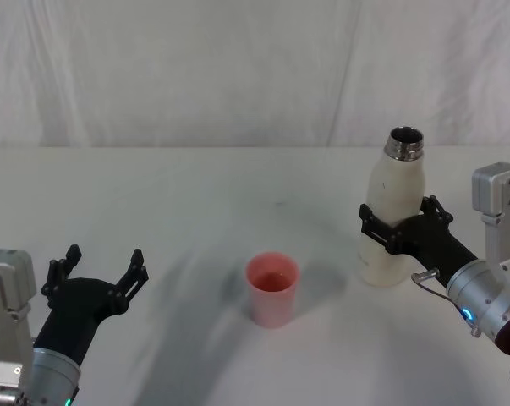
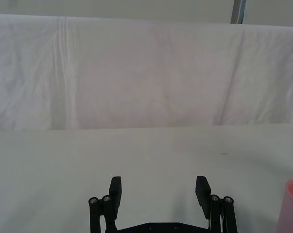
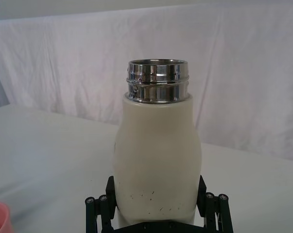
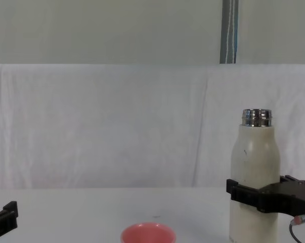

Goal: Grasp the thermos with one hand and pour water into the cup lid.

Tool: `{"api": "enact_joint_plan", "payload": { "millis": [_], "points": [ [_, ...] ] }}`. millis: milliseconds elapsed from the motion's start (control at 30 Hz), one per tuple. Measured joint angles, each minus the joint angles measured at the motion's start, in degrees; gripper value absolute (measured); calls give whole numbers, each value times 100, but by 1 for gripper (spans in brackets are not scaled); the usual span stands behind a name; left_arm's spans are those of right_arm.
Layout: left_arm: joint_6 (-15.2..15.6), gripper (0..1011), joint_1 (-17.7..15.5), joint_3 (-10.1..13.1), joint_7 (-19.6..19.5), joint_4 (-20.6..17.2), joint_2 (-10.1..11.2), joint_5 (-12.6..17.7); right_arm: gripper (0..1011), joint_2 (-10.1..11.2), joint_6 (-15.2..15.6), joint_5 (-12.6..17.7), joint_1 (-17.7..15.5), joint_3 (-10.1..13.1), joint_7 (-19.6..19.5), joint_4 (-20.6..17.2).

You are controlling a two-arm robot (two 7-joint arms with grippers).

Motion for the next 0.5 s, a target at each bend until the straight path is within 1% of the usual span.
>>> {"api": "enact_joint_plan", "payload": {
  "millis": [500],
  "points": [
    [0, 1001, 0, 0, 0, 0, 0, 0, 950, 31, -52, -1, -14, -13, 73, -5]
  ]
}}
